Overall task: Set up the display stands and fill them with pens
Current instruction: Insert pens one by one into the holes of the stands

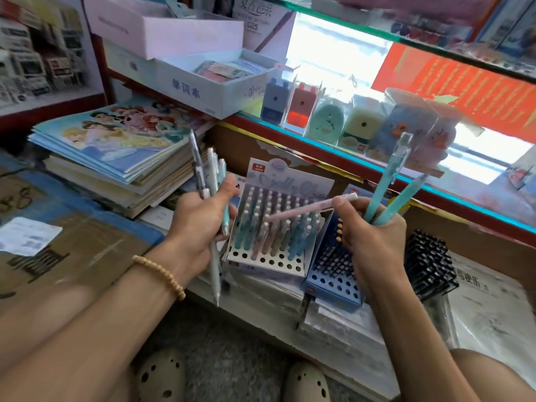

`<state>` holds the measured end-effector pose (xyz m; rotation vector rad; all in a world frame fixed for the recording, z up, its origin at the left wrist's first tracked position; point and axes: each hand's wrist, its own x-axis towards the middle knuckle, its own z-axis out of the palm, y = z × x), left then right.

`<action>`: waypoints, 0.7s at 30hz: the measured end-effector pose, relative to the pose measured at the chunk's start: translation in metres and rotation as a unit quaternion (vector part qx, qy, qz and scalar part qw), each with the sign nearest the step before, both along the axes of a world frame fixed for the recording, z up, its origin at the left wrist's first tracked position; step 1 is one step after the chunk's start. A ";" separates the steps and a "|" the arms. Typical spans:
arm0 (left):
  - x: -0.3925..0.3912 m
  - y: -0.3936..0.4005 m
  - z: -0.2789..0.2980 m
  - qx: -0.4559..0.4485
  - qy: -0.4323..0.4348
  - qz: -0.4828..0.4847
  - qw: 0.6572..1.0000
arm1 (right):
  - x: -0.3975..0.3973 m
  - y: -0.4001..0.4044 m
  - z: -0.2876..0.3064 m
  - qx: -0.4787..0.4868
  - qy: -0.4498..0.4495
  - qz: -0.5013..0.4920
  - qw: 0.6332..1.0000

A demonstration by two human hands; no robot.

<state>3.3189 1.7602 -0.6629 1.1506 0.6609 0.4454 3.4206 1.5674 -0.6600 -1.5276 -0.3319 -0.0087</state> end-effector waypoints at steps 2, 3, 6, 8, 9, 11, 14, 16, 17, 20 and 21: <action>-0.002 0.000 0.001 0.024 -0.013 -0.035 0.999 | 0.001 0.000 -0.011 -0.075 -0.029 -0.023 0.996; -0.003 -0.001 0.001 0.034 -0.016 -0.050 0.998 | -0.001 0.000 -0.016 -0.100 -0.040 -0.022 0.994; -0.002 -0.003 0.000 0.048 -0.020 -0.067 0.996 | -0.003 -0.001 -0.024 -0.142 -0.069 -0.018 0.987; -0.001 0.000 0.000 0.052 -0.019 -0.062 0.997 | 0.000 0.002 -0.028 -0.150 -0.071 -0.011 0.986; -0.002 0.002 -0.001 0.054 -0.017 -0.057 0.997 | 0.001 0.005 -0.031 -0.155 -0.067 -0.007 0.986; -0.002 0.004 -0.003 0.054 -0.015 -0.049 0.997 | 0.001 0.012 -0.039 -0.170 -0.062 -0.003 0.983; -0.001 0.001 -0.004 0.055 -0.020 -0.051 0.997 | 0.002 0.017 -0.051 -0.190 -0.057 0.004 0.980; -0.002 0.002 -0.004 0.056 -0.021 -0.048 0.997 | 0.005 0.019 -0.055 -0.195 -0.047 0.007 0.980; -0.002 0.004 -0.004 0.055 -0.021 -0.046 0.997 | 0.006 0.020 -0.055 -0.198 -0.044 0.009 0.979; -0.004 0.008 -0.005 0.056 -0.016 -0.039 0.998 | 0.009 0.022 -0.051 -0.226 -0.053 0.034 0.972; -0.005 0.009 -0.005 0.054 -0.016 -0.039 0.998 | 0.008 0.023 -0.051 -0.237 -0.059 0.045 0.969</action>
